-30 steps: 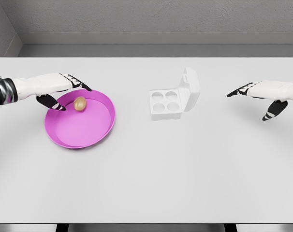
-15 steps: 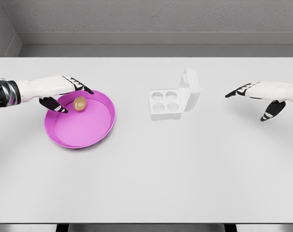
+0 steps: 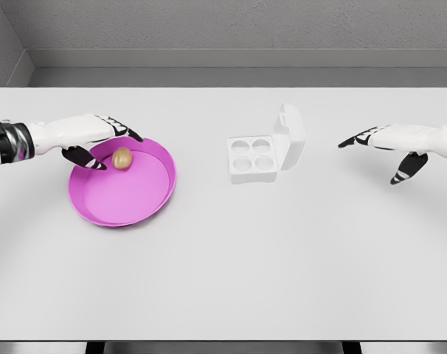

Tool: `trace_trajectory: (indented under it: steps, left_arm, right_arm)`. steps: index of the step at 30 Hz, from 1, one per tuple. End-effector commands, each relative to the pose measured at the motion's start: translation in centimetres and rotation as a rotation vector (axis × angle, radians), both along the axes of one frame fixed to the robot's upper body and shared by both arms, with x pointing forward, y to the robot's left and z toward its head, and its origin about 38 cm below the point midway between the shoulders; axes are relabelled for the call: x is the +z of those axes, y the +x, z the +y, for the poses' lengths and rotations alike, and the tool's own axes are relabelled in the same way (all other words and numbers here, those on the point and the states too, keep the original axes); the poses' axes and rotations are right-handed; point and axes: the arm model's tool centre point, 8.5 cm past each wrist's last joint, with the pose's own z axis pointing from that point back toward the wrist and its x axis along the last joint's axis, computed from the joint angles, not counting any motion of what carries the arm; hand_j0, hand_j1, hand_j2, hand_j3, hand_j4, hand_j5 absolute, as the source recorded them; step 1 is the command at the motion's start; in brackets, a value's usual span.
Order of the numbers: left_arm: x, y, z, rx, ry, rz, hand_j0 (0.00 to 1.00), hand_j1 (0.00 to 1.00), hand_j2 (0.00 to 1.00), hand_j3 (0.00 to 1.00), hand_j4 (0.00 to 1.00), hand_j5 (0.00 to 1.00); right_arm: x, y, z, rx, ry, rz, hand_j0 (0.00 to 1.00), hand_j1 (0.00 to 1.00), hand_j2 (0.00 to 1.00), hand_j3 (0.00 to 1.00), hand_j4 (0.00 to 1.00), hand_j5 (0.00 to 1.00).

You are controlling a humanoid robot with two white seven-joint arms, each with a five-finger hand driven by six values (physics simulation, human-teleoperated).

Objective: Pack egg into the box and close the box lid

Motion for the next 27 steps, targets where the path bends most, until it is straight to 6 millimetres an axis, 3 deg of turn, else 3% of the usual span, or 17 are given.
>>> trace_trajectory:
  steps: [1, 4, 13, 27]
  left_arm:
    - [-0.2, 0.1, 0.0, 0.004, 0.011, 0.002, 0.83, 0.83, 0.83, 0.83, 0.83, 0.83]
    - [-0.8, 0.1, 0.3, 0.017, 0.014, 0.016, 0.84, 0.84, 0.84, 0.84, 0.84, 0.84]
    - [-1.8, 0.2, -0.4, 0.016, 0.001, 0.036, 0.84, 0.84, 0.84, 0.84, 0.84, 0.84]
    - [-1.9, 0.3, -0.7, 0.014, 0.003, 0.035, 0.85, 0.85, 0.85, 0.85, 0.85, 0.85]
  right_arm:
    - [-0.1, 0.2, -0.1, -0.011, 0.007, 0.003, 1.00, 1.00, 1.00, 1.00, 1.00, 1.00]
    - [-0.8, 0.6, -0.7, -0.042, 0.015, 0.017, 1.00, 1.00, 1.00, 1.00, 1.00, 1.00]
    - [-0.2, 0.8, -0.8, -0.046, 0.016, 0.003, 1.00, 1.00, 1.00, 1.00, 1.00, 1.00]
    - [0.0, 0.9, -0.7, -0.042, 0.016, -0.002, 1.00, 1.00, 1.00, 1.00, 1.00, 1.00]
